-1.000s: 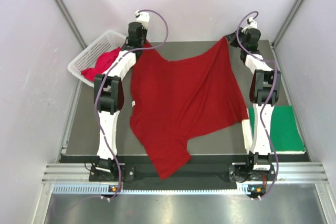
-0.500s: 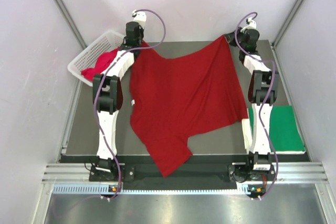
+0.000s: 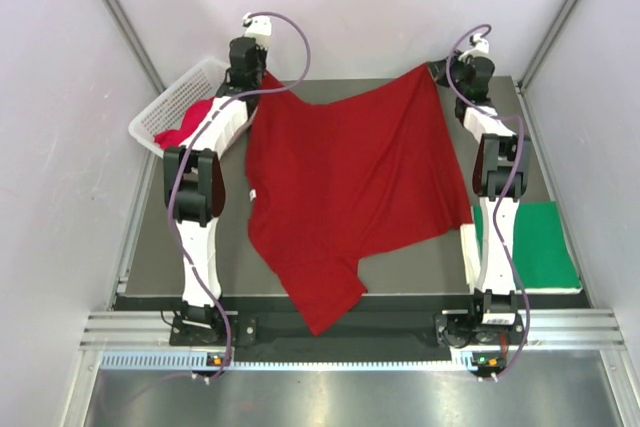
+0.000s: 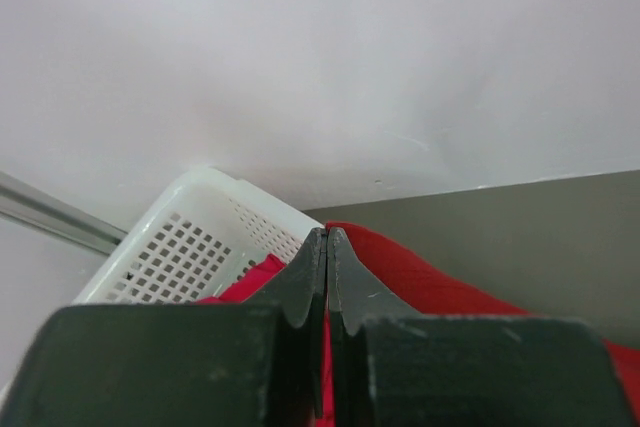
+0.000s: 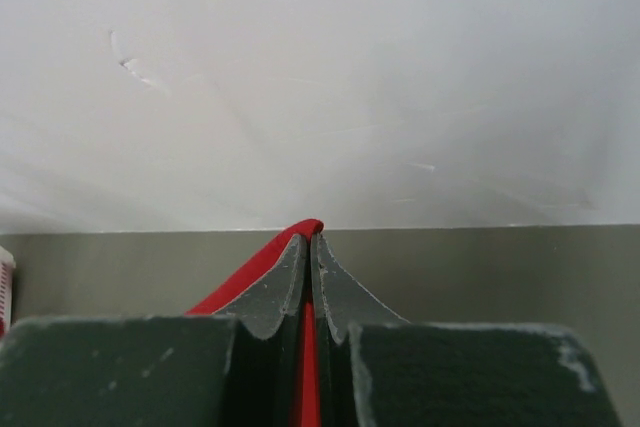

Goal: Fold and stack the t-shirts
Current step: Fold the tshirt

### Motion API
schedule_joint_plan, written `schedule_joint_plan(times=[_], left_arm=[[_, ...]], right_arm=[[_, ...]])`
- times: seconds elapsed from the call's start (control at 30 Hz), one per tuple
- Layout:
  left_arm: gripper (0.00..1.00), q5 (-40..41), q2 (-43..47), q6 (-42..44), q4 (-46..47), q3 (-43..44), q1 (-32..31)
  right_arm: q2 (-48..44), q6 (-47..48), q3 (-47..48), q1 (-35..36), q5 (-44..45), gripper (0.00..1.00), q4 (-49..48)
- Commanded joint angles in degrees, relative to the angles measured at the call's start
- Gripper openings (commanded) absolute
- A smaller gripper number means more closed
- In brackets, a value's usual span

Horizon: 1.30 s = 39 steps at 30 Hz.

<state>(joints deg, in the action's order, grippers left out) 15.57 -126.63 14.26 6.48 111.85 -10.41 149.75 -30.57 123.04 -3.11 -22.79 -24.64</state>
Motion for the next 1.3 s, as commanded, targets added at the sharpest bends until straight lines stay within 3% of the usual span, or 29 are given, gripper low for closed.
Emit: schedule_joint_plan(times=[0.0,0.13,0.33,0.6,0.73,1.03,1.27], left_arm=[[0.0,-1.6,6.9,0.4,6.4,-1.7,0.6],[0.0,-1.5,9.5,0.6,5.2,-4.3,0.6],[0.0,-2.0,22.6,-2.7,4.9,-8.9,0.3],[0.0,-7.0,43.8,-9.2,4.7,-17.3,-0.3],[0.0,-8.5,56.1,-11.3,3.5,-19.8,-0.3],[0.0,-12.0,76.1,-11.5,-4.1,-19.3,-0.3],[0.0,-14.0,82.2,-11.9,-11.5,-12.4,-0.2]], right_arm=[[-3.4,0.2,-2.2,0.1,-0.4,0.0,-5.9],[-5.3,-0.9,-3.6,-0.2,-2.2,0.0,-5.1],[-20.1,0.9,-12.7,-0.3,-2.2,0.0,-0.6],[-55.1,6.3,-31.9,-0.3,-0.1,0.0,10.2],[-74.9,10.8,-38.0,-0.2,1.2,0.0,22.7],[-107.6,13.3,-37.3,-0.3,2.2,0.0,44.7],[-117.9,13.1,-31.4,-0.3,4.8,0.0,52.6]])
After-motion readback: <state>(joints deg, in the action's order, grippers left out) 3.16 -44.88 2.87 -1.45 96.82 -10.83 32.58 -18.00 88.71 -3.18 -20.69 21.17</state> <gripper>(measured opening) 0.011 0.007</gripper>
